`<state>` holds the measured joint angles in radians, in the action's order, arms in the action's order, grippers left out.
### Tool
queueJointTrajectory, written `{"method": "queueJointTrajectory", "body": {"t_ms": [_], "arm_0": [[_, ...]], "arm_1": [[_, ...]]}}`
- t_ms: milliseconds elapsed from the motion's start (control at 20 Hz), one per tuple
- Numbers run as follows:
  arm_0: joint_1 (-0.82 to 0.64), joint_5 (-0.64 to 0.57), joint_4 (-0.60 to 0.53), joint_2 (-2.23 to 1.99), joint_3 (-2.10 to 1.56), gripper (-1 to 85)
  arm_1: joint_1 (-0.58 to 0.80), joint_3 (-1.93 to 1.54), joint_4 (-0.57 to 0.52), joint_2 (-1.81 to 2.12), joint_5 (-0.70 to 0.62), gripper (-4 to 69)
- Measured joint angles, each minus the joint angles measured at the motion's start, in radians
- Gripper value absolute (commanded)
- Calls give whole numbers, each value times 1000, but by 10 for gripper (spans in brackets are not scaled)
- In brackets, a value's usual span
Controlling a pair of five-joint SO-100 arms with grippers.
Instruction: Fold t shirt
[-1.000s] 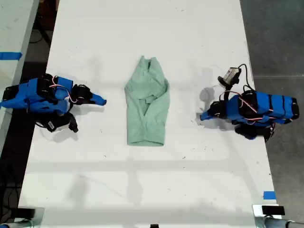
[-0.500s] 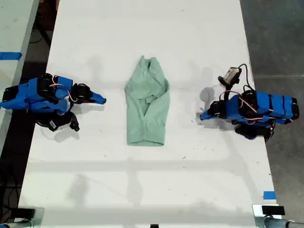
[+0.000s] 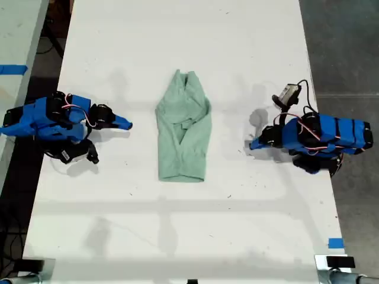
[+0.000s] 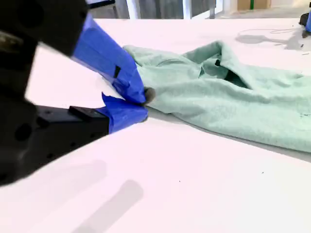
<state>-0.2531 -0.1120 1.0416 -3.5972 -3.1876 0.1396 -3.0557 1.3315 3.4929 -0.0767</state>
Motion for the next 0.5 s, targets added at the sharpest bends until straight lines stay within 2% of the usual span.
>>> {"method": "queueJointTrajectory", "body": {"t_ms": [500], "arm_0": [[0, 0, 6, 0, 0, -1]], "arm_1": [[-9, 0, 0, 0, 0, -2]]}}
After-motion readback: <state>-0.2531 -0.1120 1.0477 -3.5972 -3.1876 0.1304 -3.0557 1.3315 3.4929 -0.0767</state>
